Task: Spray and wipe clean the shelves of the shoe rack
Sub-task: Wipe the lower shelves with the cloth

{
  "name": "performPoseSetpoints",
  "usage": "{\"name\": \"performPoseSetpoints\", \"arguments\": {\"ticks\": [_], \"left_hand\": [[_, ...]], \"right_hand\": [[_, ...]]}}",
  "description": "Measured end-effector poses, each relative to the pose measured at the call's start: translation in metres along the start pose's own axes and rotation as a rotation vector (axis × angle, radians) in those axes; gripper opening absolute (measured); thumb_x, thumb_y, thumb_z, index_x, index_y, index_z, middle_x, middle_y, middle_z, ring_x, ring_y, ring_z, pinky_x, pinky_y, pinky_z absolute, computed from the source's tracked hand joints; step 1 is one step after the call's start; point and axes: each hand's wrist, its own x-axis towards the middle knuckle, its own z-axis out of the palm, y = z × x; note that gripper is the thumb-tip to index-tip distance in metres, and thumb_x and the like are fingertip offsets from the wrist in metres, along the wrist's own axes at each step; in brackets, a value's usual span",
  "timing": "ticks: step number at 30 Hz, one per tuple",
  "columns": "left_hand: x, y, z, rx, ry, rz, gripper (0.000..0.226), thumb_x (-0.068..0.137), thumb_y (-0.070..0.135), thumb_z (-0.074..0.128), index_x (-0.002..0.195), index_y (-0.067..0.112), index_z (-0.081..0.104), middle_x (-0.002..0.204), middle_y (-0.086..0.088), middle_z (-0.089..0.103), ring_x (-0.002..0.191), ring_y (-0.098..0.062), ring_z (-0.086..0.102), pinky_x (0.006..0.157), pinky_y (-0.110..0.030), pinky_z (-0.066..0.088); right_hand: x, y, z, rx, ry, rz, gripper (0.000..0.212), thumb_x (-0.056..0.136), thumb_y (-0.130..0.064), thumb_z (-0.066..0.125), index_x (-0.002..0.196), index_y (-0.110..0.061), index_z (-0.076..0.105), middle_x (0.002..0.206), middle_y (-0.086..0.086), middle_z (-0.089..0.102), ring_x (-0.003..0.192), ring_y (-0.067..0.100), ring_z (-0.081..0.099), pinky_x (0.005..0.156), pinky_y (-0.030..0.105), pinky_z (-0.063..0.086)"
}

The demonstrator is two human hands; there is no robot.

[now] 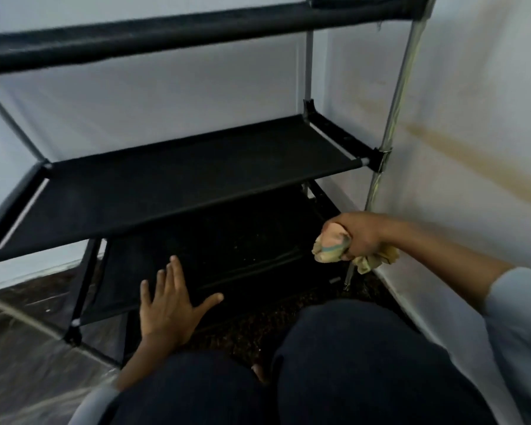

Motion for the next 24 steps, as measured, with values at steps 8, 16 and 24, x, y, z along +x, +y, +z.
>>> {"name": "performPoseSetpoints", "arguments": {"ticks": [8, 16, 24], "left_hand": [[-0.053, -0.048, -0.051, -0.029, 0.058, -0.172, 0.129, 0.052, 0.093, 0.011, 0.148, 0.013, -0.017, 0.159, -0.004, 0.013, 0.146, -0.018, 0.008, 0.116, -0.044, 0.000], [-0.097, -0.120, -0.040, -0.148, 0.088, -0.240, 0.124, 0.059, 0.095, 0.032, 0.150, 0.021, -0.010, 0.151, -0.004, 0.033, 0.141, -0.019, 0.027, 0.113, -0.047, 0.015], [-0.146, -0.150, -0.050, -0.054, 0.036, -0.234, 0.093, 0.090, 0.060, 0.042, 0.148, 0.018, -0.017, 0.158, -0.001, 0.012, 0.146, -0.015, 0.009, 0.116, -0.042, 0.009]], "right_hand": [[-0.042, -0.009, -0.006, 0.103, 0.090, -0.032, 0.050, 0.071, -0.018, 0.080, 0.114, -0.030, 0.057, 0.101, -0.007, 0.060, 0.095, 0.015, 0.058, 0.081, 0.029, 0.046], [-0.054, -0.047, 0.002, 0.068, 0.076, -0.088, 0.052, 0.069, -0.024, 0.079, 0.111, -0.039, 0.053, 0.107, -0.007, 0.061, 0.103, 0.018, 0.060, 0.091, 0.036, 0.050], [-0.083, -0.114, -0.040, -0.106, 0.050, -0.195, 0.055, 0.072, -0.032, 0.077, 0.120, -0.040, 0.053, 0.122, -0.007, 0.058, 0.112, 0.020, 0.055, 0.096, 0.043, 0.047]]}}
